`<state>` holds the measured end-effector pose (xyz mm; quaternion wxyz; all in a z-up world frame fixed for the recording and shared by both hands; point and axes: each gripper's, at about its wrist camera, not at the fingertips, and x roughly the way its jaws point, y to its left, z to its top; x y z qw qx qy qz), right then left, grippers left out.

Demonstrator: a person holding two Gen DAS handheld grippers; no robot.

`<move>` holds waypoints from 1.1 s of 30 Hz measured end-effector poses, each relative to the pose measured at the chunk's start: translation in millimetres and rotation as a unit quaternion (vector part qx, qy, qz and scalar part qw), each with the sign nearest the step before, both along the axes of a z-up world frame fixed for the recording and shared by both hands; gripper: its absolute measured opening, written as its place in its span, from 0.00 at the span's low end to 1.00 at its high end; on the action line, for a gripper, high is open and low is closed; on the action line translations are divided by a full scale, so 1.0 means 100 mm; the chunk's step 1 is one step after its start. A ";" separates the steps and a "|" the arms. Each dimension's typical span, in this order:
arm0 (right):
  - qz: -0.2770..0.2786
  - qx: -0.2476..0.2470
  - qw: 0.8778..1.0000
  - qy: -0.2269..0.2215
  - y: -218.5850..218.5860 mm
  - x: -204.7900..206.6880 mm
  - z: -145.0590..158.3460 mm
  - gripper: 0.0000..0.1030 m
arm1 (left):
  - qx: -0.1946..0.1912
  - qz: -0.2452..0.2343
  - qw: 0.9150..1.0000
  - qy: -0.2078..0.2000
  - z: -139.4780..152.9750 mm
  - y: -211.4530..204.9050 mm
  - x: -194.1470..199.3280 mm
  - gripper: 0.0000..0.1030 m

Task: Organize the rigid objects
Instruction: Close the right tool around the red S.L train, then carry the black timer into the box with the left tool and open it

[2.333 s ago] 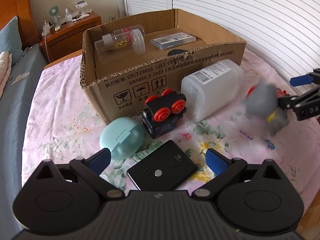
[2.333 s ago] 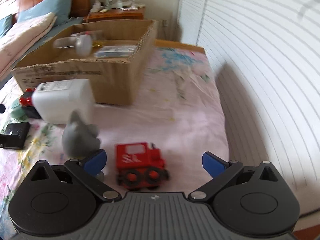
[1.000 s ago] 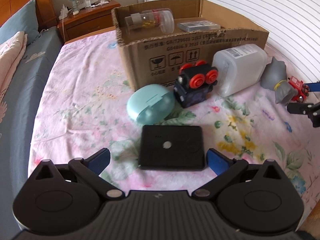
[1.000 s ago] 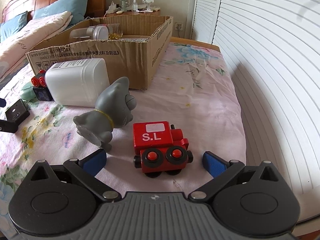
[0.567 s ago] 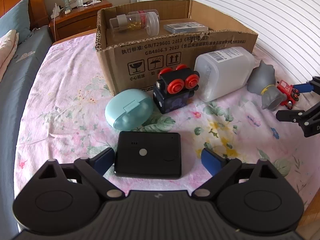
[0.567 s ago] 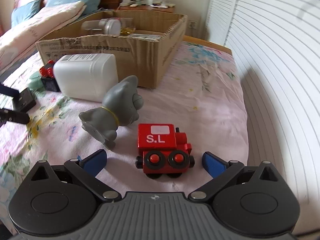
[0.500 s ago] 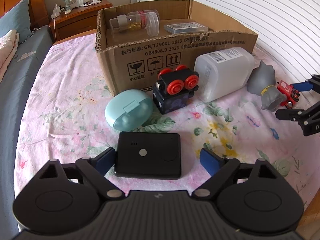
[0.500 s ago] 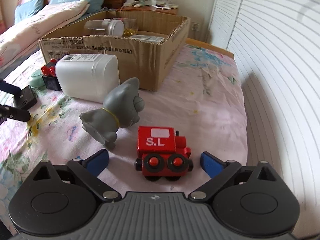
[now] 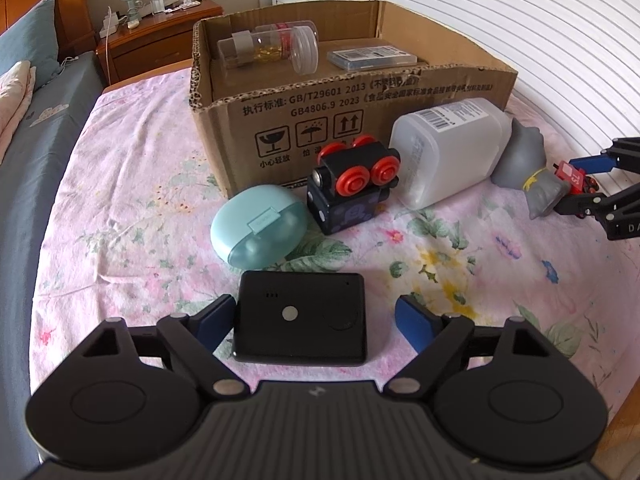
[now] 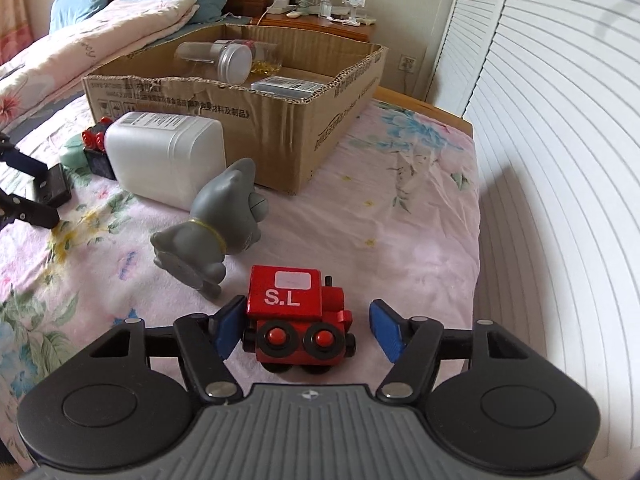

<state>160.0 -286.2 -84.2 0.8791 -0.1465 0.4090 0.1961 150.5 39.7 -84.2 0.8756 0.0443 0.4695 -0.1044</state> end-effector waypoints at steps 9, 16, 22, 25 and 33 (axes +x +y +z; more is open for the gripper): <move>0.002 0.004 1.000 -0.008 0.07 -0.04 0.01 0.55 | -0.003 -0.001 1.000 -0.006 0.03 -0.03 0.00 0.68; -0.006 -0.002 1.000 -0.009 0.07 -0.12 0.06 0.55 | -0.006 -0.012 1.000 0.002 0.05 -0.04 0.00 0.68; -0.012 0.001 1.000 -0.012 0.03 -0.18 0.17 0.55 | -0.002 -0.033 0.999 -0.001 0.13 -0.07 -0.06 0.67; -0.011 0.005 1.000 -0.014 0.02 -0.21 0.24 0.55 | -0.005 -0.040 0.999 0.001 0.17 -0.07 -0.09 0.67; -0.003 0.003 1.000 -0.025 0.08 -0.26 0.34 0.55 | 0.003 -0.049 0.999 -0.012 0.21 -0.07 -0.12 0.67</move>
